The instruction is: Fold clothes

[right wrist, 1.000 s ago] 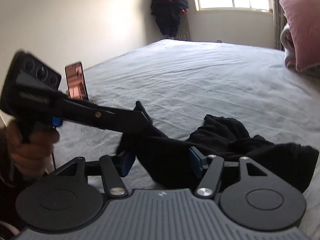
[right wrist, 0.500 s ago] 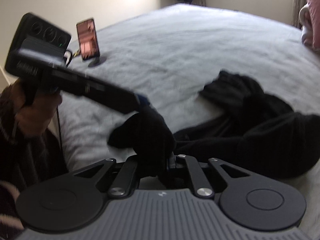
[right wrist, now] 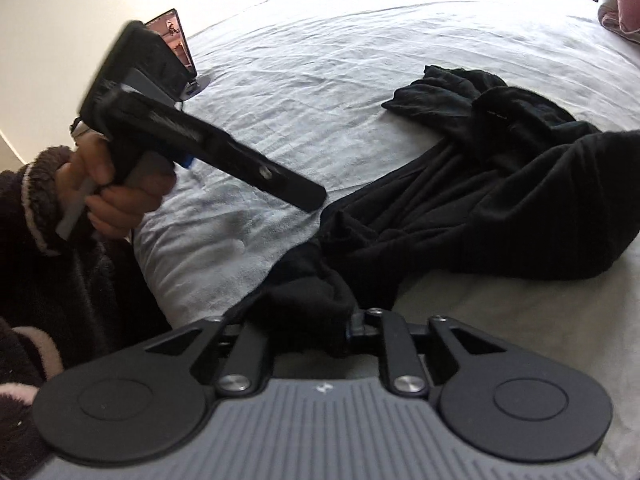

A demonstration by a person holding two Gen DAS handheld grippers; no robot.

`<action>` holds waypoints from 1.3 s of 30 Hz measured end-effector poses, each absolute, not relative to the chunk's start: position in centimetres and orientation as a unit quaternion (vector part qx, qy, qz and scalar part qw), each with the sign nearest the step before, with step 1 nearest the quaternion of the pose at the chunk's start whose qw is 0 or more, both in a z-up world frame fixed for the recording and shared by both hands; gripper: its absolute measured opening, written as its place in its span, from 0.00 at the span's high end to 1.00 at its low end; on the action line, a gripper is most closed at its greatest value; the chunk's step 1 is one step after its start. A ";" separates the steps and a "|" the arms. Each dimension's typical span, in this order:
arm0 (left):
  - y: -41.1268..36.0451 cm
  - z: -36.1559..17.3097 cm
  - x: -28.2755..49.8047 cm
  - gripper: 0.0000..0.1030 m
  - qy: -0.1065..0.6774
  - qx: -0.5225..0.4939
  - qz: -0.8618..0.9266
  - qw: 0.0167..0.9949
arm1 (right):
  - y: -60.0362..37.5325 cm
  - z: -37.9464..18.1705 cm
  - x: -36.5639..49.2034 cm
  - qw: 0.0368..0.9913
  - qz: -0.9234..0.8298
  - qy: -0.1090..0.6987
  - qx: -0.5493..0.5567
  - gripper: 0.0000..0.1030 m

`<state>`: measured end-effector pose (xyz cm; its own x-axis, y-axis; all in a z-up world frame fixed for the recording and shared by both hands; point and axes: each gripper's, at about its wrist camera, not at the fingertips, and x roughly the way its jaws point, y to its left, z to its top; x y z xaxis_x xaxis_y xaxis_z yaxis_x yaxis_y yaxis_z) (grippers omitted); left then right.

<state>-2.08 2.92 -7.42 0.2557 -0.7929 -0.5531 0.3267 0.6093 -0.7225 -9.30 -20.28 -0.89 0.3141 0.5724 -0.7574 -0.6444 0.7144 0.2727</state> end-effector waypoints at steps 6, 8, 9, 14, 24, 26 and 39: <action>1.6 -7.3 -1.9 0.80 0.475 -0.219 -0.361 0.772 | -22.4 1.4 -9.7 0.830 0.373 0.412 -0.042 0.46; 1.3 -7.6 -1.8 0.96 0.474 -0.215 -0.349 0.779 | -23.2 2.0 -9.3 0.841 0.365 0.399 -0.018 0.46; 1.0 -7.6 -1.8 0.96 0.472 -0.214 -0.345 0.782 | -23.6 2.3 -9.1 0.845 0.361 0.394 -0.006 0.46; -0.7 -6.0 -3.2 0.97 0.428 -0.197 -0.393 0.790 | -24.4 3.3 -8.2 0.867 0.330 0.372 0.031 0.46; -4.6 -3.8 -6.4 0.97 0.375 -0.143 -0.515 0.758 | -24.5 2.6 -6.2 0.864 0.319 0.384 0.069 0.46; -5.3 -3.4 -6.7 0.97 0.368 -0.129 -0.529 0.754 | -23.9 1.7 -5.9 0.859 0.313 0.401 0.049 0.54; -2.4 -4.6 -2.4 0.67 0.406 -0.143 -0.443 0.787 | -26.8 0.3 -6.5 0.864 0.266 0.424 0.043 0.98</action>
